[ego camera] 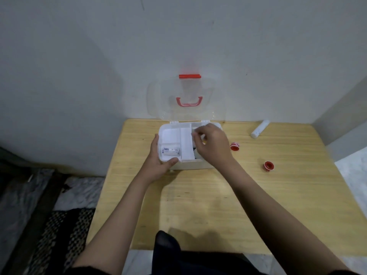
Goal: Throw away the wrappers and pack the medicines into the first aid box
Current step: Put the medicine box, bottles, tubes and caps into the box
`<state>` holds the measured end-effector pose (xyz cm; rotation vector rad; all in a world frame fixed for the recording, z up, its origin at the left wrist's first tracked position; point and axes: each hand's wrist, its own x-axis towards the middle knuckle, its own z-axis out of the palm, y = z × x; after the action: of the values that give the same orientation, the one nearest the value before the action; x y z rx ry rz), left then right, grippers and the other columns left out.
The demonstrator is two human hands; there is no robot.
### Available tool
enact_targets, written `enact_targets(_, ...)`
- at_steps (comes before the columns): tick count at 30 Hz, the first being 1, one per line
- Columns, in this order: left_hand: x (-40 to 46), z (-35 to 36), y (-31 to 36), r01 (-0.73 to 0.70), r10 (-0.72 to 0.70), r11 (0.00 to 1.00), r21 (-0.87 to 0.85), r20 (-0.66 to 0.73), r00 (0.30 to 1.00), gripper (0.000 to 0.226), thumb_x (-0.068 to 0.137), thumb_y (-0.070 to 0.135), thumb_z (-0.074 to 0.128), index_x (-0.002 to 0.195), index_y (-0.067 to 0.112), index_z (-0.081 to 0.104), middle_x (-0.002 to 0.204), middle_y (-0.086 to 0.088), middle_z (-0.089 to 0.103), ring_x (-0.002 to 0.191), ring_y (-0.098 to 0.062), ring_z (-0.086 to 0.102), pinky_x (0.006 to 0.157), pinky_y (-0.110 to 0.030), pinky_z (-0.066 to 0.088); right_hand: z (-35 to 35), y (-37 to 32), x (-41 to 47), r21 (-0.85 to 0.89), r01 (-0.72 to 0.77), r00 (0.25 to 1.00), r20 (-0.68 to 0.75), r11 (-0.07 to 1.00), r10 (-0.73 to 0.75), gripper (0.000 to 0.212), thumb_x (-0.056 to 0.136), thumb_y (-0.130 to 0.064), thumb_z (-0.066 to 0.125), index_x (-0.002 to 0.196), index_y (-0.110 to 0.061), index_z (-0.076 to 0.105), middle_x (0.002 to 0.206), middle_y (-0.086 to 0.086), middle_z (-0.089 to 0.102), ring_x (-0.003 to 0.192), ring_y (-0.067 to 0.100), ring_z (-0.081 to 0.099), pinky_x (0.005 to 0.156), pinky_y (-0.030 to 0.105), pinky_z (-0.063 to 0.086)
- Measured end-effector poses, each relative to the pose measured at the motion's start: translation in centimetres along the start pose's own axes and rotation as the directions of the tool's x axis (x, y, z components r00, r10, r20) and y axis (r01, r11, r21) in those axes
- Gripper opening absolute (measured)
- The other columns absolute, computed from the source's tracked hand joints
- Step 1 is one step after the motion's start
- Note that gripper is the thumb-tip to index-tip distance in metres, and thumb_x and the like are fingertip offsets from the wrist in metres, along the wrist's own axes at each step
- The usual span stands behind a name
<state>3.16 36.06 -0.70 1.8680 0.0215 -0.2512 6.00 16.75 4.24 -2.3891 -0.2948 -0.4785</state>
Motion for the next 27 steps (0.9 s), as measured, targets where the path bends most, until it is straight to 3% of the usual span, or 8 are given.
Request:
enact_targets(3,-0.1,0.2,-0.1,0.008,-0.008,1.000,0.001,-0.011,1.000,0.101,0.080,0.026,0.073,0.151,0.030,0.001,0.148,0.013,0.028,0.130,-0.004,0.037,0.105,-0.024,0.034,-3.1,5.4,-2.0,-0.058,-0.174,0.982,-0.088,0.983,0.169,0.018,0.085,-0.019,0.061,0.096,-0.008,0.069,0.090,0.010,0.067,0.077,0.024,0.062,0.069,0.035,0.051)
enact_targets(5,0.0,0.4,-0.1,0.004,-0.004,1.000,0.004,-0.025,1.000,0.099,0.081,0.025,0.072,0.151,0.030,0.002,0.146,0.016,0.029,0.127,-0.001,0.038,0.104,-0.023,0.036,-4.9,9.5,-3.6,-0.262,-0.351,0.935,-0.046,0.899,0.352,0.031,0.084,-0.025,0.062,0.112,-0.011,0.063,0.106,0.016,0.063,0.092,0.034,0.061,0.078,0.042,0.050)
enact_targets(9,0.0,0.7,-0.1,0.011,-0.012,1.000,-0.018,-0.055,0.998,0.097,0.081,0.023,0.071,0.151,0.031,0.005,0.148,0.016,0.027,0.129,-0.004,0.038,0.103,-0.025,0.037,-7.0,14.8,-6.5,-0.658,-0.527,0.641,0.108,0.538,0.760,0.049,0.084,-0.035,0.058,0.129,-0.020,0.042,0.128,0.017,0.040,0.113,0.038,0.045,0.091,0.045,0.042)
enact_targets(11,0.1,0.6,-0.1,0.018,-0.020,0.999,-0.028,-0.059,0.998,0.098,0.080,0.025,0.074,0.151,0.032,0.006,0.150,0.014,0.026,0.131,-0.006,0.037,0.108,-0.032,0.036,-7.2,16.1,-7.3,-0.628,-0.584,0.583,0.117,0.514,0.804,0.043,0.087,-0.034,0.052,0.126,-0.018,0.042,0.128,0.017,0.038,0.115,0.037,0.042,0.091,0.046,0.042)
enact_targets(14,0.1,0.4,-0.2,0.054,-0.055,0.998,-0.023,-0.047,0.997,0.109,0.066,0.047,0.076,0.149,0.039,0.007,0.147,0.016,0.030,0.132,-0.006,0.039,0.109,-0.038,0.036,-6.6,17.1,-7.4,-0.420,-0.627,0.667,0.144,0.656,0.731,0.041,0.088,-0.024,0.054,0.127,-0.012,0.047,0.125,0.019,0.042,0.114,0.038,0.043,0.088,0.047,0.044)
enact_targets(18,0.2,0.3,-0.2,0.082,-0.082,0.997,-0.001,-0.040,0.996,0.113,0.059,0.058,0.075,0.147,0.045,0.007,0.148,0.018,0.029,0.134,-0.009,0.037,0.110,-0.044,0.036,-5.1,16.5,-6.5,-0.273,-0.507,0.790,0.231,0.817,0.568,0.051,0.083,-0.024,0.064,0.130,-0.013,0.047,0.122,0.016,0.051,0.112,0.035,0.048,0.084,0.043,0.047)
enact_targets(23,-0.1,0.4,0.3,0.089,-0.089,0.996,0.009,-0.037,0.995,0.112,0.060,0.056,0.075,0.148,0.041,0.008,0.138,0.035,0.030,0.134,-0.007,0.036,0.111,-0.045,0.035,-3.0,15.9,-4.5,-0.233,-0.408,0.847,0.265,0.883,0.462,0.064,0.079,-0.035,0.068,0.135,-0.023,0.039,0.116,0.010,0.051,0.101,0.028,0.055,0.078,0.040,0.048)
enact_targets(27,-0.2,0.4,0.6,0.101,-0.101,0.995,0.003,-0.034,0.994,0.112,0.061,0.055,0.076,0.149,0.041,0.007,0.143,0.027,0.030,0.135,-0.006,0.036,0.111,-0.044,0.035,-1.8,16.1,-3.2,-0.233,-0.390,0.875,0.205,0.891,0.438,0.047,0.084,-0.041,0.061,0.127,-0.025,0.051,0.108,0.011,0.053,0.092,0.030,0.059,0.074,0.040,0.051)
